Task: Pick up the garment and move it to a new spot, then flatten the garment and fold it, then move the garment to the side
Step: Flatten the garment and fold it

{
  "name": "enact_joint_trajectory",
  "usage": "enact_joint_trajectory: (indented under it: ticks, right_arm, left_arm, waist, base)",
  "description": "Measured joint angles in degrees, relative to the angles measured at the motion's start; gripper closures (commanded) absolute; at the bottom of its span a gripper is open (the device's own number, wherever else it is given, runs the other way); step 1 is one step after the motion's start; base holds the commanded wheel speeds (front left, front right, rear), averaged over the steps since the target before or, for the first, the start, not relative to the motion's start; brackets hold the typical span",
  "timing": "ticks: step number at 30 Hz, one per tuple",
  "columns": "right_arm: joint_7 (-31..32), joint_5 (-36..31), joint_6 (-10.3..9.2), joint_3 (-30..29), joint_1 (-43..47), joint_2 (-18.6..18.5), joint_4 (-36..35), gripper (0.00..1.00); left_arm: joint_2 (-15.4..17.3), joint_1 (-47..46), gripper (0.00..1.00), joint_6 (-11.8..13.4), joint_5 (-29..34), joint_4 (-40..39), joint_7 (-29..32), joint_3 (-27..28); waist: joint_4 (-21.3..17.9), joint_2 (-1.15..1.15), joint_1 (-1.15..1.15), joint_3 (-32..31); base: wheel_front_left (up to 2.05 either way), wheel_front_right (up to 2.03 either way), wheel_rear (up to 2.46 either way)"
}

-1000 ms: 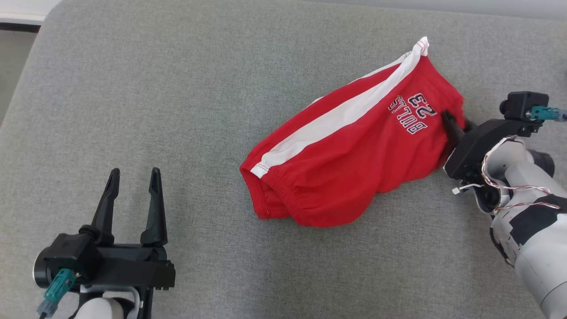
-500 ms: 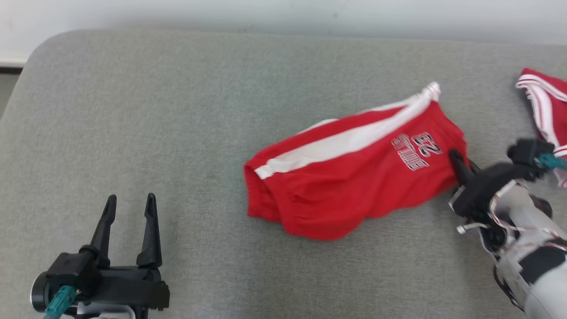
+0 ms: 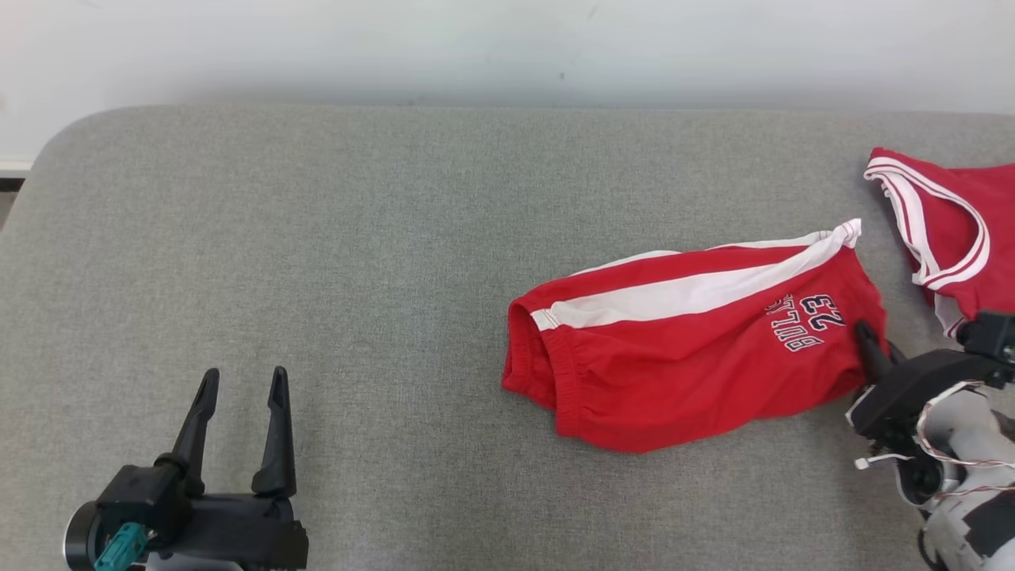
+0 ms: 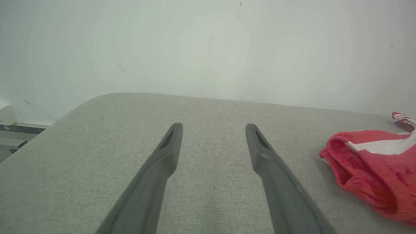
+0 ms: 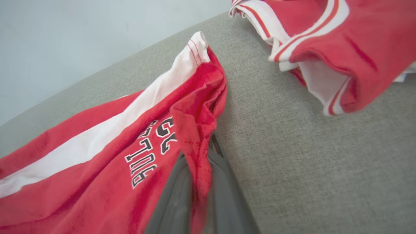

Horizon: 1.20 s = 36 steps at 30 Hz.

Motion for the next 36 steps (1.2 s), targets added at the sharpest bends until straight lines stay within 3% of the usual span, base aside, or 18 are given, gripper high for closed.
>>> enact_joint_trajectory:
  ticks: [10, 23, 36]
  right_arm:
    - [-3.49, -0.91, 0.0, 4.47, 0.47, 1.42, -7.64, 1.0]
    - [-3.97, -6.92, 0.0, 15.01, 3.09, 5.33, -21.4, 1.0]
    - [-6.49, -10.6, 0.0, 18.69, 7.93, 12.72, -19.73, 1.0]
  left_arm:
    - [0.01, 1.37, 0.0, -0.09, 0.57, 0.68, 0.0, 1.11]
    - [0.0, 2.29, 0.0, 0.04, -1.19, 0.26, 0.0, 0.57]
    - [0.0, 2.38, 0.0, 1.29, -2.79, 0.19, 0.0, -0.91]
  waist:
    - [-0.3, 0.0, 0.0, -2.94]
    - [1.21, 0.0, 0.0, -3.47]
    - [4.19, 0.01, 0.0, -2.19]
  base:
    - [0.0, 0.0, 0.0]
    - [0.0, 0.0, 0.0]
    - [0.0, 0.0, 0.0]
